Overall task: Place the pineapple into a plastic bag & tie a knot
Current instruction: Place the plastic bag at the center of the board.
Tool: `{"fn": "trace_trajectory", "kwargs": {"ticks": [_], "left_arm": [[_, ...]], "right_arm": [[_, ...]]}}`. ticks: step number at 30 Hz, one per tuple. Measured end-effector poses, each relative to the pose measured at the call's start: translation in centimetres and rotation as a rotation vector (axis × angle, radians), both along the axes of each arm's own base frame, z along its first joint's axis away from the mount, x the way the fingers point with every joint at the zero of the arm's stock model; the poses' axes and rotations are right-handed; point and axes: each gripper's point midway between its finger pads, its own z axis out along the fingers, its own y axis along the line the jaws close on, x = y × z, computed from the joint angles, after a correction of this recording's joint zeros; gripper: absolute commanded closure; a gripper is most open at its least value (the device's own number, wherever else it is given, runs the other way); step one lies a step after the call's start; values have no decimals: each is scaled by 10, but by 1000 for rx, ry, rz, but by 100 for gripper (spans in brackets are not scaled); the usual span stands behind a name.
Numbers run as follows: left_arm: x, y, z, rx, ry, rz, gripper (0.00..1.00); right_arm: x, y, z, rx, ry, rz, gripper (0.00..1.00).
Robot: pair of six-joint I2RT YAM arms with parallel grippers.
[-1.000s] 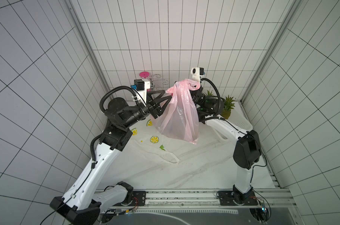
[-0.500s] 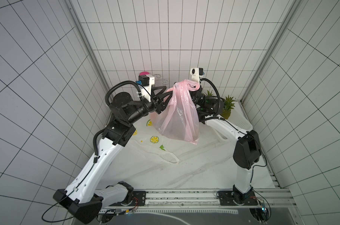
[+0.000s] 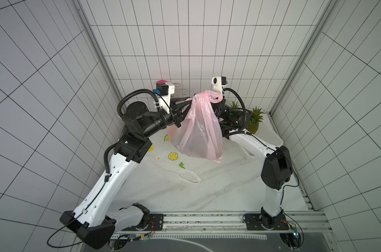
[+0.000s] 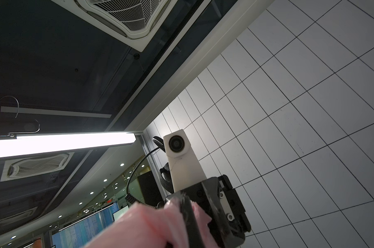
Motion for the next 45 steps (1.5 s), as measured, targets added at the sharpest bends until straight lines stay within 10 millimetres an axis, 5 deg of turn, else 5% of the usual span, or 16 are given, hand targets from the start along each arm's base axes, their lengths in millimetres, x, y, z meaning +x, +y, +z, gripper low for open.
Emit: {"fn": "trace_trajectory", "kwargs": {"ticks": [1, 6, 10, 14, 20, 23, 27, 34, 41, 45], "left_arm": [[0, -1, 0, 0, 2, -6, 100], [2, -2, -3, -1, 15, -2, 100], [11, -9, -36, 19, 83, 2, 100], [29, -19, -111, 78, 229, 15, 100], [49, -24, -260, 214, 535, 56, 100], [48, -27, -296, 240, 610, 53, 100], [49, -32, -292, 222, 595, 45, 100], [57, -28, -282, 195, 555, 80, 100], [59, -26, -280, 191, 547, 91, 100], [59, -26, -279, 191, 547, 89, 100]], "right_arm": [[0, 0, 0, -1, 0, 0, 100], [3, -1, -4, -17, -8, -16, 100], [14, -10, -36, -95, 16, -84, 100], [33, -14, -115, -249, 59, -176, 100], [58, -10, -266, -561, 208, -316, 100], [62, -13, -303, -678, 205, -406, 100], [66, -21, -305, -761, 116, -537, 95], [76, -54, -318, -945, 82, -742, 44], [66, -116, -289, -981, 70, -976, 37], [44, -127, -255, -914, 15, -1010, 32]]}}
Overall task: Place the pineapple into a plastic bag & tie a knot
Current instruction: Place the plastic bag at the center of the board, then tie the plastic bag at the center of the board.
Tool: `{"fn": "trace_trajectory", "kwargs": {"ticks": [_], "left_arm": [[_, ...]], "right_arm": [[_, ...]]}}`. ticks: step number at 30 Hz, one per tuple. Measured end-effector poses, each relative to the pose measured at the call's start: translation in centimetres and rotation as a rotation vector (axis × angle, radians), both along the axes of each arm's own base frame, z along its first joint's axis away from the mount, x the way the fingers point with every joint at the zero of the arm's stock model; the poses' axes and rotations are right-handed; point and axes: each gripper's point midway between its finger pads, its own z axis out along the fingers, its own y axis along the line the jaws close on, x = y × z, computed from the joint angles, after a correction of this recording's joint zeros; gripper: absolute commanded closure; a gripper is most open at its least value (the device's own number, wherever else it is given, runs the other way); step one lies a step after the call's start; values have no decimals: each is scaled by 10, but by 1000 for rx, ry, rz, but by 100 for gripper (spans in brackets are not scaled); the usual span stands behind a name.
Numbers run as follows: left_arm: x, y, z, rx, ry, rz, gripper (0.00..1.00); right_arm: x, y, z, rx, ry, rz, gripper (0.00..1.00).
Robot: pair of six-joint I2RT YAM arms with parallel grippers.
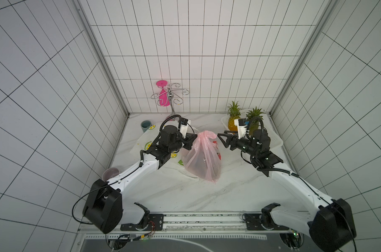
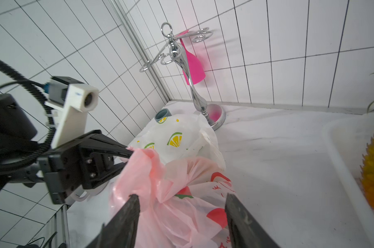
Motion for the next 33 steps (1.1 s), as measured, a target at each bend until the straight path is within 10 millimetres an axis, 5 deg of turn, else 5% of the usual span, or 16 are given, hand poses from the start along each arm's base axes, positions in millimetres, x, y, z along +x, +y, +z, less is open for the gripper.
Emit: {"fn": "trace_trajectory", "kwargs": {"ticks": [5, 13, 24, 33], "left_arm": [[0, 0, 1, -1, -1, 0, 100], [0, -1, 2, -3, -3, -5, 100], [-2, -2, 4, -7, 1, -18, 100], [-3, -6, 8, -3, -1, -34, 100]], "right_arm": [[-17, 9, 19, 61, -22, 96, 33], [-8, 29, -23, 72, 142, 184, 42], [-7, 40, -31, 95, 174, 234, 51], [-2, 44, -44, 96, 222, 235, 48]]}}
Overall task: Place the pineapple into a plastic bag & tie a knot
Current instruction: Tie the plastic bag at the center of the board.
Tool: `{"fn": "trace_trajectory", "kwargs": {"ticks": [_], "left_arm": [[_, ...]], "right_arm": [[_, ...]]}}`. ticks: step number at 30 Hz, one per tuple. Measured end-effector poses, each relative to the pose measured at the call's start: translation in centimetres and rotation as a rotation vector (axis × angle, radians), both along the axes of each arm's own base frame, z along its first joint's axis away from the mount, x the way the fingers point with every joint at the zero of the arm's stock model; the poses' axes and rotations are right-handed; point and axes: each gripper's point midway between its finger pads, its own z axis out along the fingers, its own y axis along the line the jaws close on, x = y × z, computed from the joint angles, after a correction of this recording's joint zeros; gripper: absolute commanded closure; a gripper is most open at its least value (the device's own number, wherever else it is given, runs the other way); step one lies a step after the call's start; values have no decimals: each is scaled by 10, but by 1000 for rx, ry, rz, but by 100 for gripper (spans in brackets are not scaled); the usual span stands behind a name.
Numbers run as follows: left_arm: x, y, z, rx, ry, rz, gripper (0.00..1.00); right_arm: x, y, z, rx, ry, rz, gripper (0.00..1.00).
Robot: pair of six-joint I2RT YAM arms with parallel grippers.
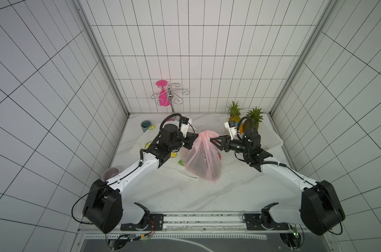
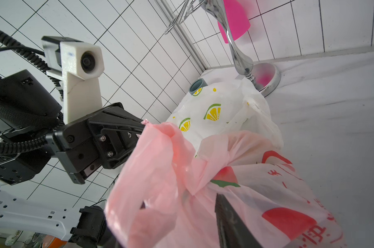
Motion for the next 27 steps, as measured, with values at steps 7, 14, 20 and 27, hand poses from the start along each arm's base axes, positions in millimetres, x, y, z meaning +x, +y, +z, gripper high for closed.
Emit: {"fn": "trace_trajectory", "kwargs": {"ticks": [7, 14, 20, 27], "left_arm": [[-1, -1, -1, 9, 5, -7, 100], [-1, -1, -2, 11, 9, -7, 100], [13, 10, 6, 59, -26, 81, 100], [61, 29, 39, 141, -109, 244, 100]], "right_arm": [[1, 0, 21, 22, -47, -2, 57], [1, 0, 39, 39, -84, -1, 100], [-3, -3, 35, 21, -53, -10, 100], [-40, -31, 45, -19, -75, -102, 100]]}}
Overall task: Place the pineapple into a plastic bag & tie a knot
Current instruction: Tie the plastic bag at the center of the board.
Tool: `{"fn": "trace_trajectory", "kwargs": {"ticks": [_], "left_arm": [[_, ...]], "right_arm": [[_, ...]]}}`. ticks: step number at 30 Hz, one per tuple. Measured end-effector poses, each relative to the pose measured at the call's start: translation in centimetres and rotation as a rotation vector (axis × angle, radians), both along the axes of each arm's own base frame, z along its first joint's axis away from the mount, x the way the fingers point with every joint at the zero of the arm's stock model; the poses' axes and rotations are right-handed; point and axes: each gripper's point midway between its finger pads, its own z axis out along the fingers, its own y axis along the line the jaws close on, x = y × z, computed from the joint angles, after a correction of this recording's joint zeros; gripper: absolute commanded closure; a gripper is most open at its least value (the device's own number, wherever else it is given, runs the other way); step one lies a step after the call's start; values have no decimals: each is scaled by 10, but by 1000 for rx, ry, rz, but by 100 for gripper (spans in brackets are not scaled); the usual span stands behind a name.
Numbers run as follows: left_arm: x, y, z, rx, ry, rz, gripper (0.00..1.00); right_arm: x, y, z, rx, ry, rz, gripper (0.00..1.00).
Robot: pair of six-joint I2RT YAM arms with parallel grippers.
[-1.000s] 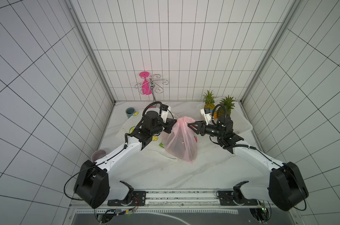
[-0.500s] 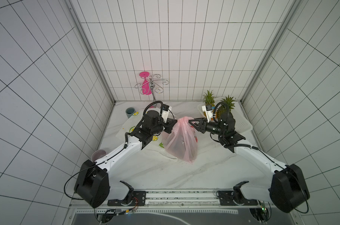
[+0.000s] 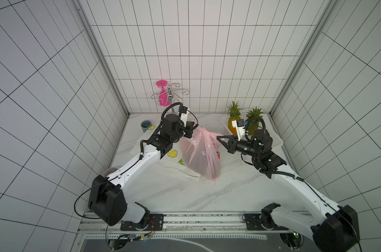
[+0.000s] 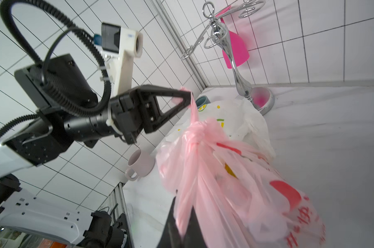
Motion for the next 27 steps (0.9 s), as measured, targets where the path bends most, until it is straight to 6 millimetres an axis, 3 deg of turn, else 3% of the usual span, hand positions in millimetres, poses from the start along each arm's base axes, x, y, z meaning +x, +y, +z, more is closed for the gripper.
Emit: {"fn": "trace_trajectory", "kwargs": {"ticks": [5, 9, 14, 18, 21, 27], "left_arm": [[26, -1, -29, 91, 52, 21, 100], [49, -9, -44, 140, 87, 12, 100], [72, -15, -43, 178, 91, 31, 100], [93, -17, -26, 171, 77, 53, 100], [110, -17, -8, 149, 64, 75, 100], [150, -10, 52, 70, -39, 128, 100]], "right_arm": [[-21, -32, -43, -65, 66, -126, 100], [-29, -51, -59, -81, 92, -204, 100], [-18, -61, -75, -108, 145, -269, 100], [7, -68, -94, -146, 202, -317, 100], [36, -74, -83, -154, 219, -342, 100], [89, -74, -22, -117, 138, -353, 100]]}}
